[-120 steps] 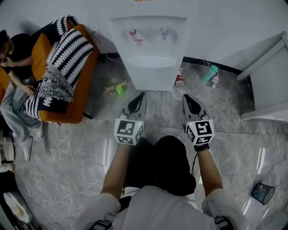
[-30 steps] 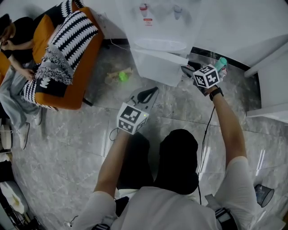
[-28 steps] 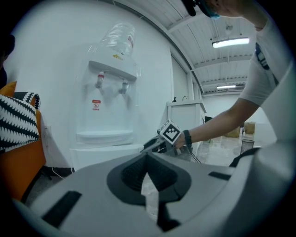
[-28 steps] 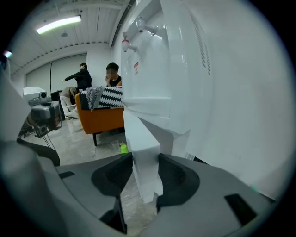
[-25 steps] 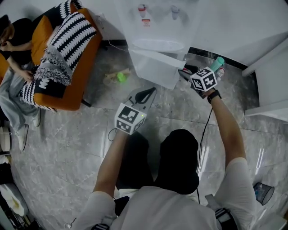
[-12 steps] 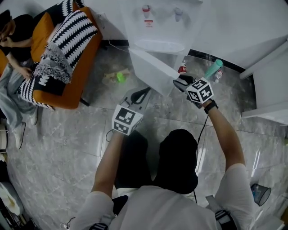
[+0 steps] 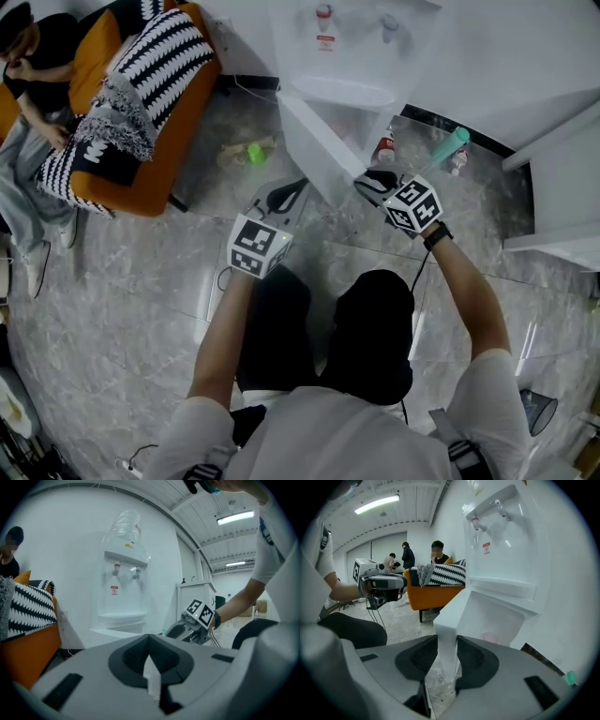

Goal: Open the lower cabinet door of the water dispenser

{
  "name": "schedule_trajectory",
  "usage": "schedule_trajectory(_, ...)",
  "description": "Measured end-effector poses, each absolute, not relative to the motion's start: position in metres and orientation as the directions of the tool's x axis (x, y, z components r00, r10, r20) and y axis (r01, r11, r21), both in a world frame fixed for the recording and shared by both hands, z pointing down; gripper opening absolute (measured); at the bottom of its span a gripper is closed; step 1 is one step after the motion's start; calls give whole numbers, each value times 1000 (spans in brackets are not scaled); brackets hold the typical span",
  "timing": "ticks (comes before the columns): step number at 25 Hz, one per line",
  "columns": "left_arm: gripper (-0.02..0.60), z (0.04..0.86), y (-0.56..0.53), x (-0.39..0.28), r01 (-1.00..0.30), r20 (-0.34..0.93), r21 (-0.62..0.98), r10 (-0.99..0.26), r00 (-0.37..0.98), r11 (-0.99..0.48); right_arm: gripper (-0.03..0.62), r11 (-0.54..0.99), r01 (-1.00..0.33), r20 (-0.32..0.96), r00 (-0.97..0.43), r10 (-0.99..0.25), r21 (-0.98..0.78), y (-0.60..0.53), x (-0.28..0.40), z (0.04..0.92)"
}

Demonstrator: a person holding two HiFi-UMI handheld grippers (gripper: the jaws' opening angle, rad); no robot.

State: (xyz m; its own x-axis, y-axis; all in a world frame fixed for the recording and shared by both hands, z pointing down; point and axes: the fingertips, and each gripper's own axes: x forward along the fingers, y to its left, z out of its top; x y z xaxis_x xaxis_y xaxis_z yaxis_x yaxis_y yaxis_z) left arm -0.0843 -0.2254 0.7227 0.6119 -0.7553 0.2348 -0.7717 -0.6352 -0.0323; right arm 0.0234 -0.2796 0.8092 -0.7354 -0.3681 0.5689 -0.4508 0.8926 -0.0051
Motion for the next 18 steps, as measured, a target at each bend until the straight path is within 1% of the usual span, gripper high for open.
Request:
schedule_trajectory(3,11,722,-223,-95,-784,231,-30,-768,598,-620,110,901,-434,572,-738,-359,6,-269,12,809)
schedule_trajectory(18,11,728,-205,-165,-858,221,-13,-838,498,-513,72,952,-294,520,-828,-208,-86,-223,-73,811)
